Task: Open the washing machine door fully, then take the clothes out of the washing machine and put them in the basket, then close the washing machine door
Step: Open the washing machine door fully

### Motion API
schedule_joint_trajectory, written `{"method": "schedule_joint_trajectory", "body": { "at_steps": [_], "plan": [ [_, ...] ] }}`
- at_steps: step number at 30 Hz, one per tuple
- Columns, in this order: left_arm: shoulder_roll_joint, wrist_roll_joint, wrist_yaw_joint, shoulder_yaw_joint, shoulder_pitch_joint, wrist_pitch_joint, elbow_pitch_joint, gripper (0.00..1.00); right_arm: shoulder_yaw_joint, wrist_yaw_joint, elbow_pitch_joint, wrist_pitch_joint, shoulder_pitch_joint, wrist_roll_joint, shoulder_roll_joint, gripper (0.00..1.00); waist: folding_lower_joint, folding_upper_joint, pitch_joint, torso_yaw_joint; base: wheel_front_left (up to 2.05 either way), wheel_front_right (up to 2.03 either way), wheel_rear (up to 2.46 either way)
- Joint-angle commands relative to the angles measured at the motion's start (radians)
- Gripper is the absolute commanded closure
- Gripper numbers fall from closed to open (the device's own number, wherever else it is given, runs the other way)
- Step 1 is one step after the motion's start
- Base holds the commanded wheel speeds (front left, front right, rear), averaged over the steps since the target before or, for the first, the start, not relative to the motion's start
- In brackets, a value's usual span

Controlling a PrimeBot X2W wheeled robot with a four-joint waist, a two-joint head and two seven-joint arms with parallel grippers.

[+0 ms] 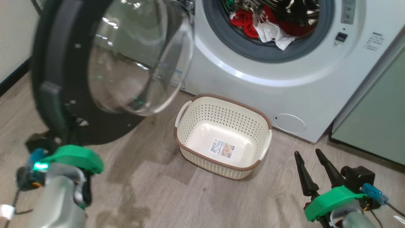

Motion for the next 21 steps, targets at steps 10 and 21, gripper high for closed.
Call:
{"method": "schedule_joint_trajectory", "body": {
  "at_steps": [10, 21],
  "plan": [
    [0.087, 0.039, -0.026, 0.22, -0.167, -0.013, 0.084, 1.0, 0.031, -0.001, -0.029, -0.006, -0.067, 0.004, -0.049, 0.0, 0.0, 0.0, 0.077, -0.053, 0.0, 0.0, 0.0],
    [0.092, 0.096, -0.08, 0.395, -0.223, -0.013, 0.168, 1.0, 0.041, -0.001, -0.026, -0.006, -0.095, 0.009, -0.061, 0.0, 0.0, 0.0, 0.105, -0.104, 0.0, 0.0, 0.0]
  ]
}}
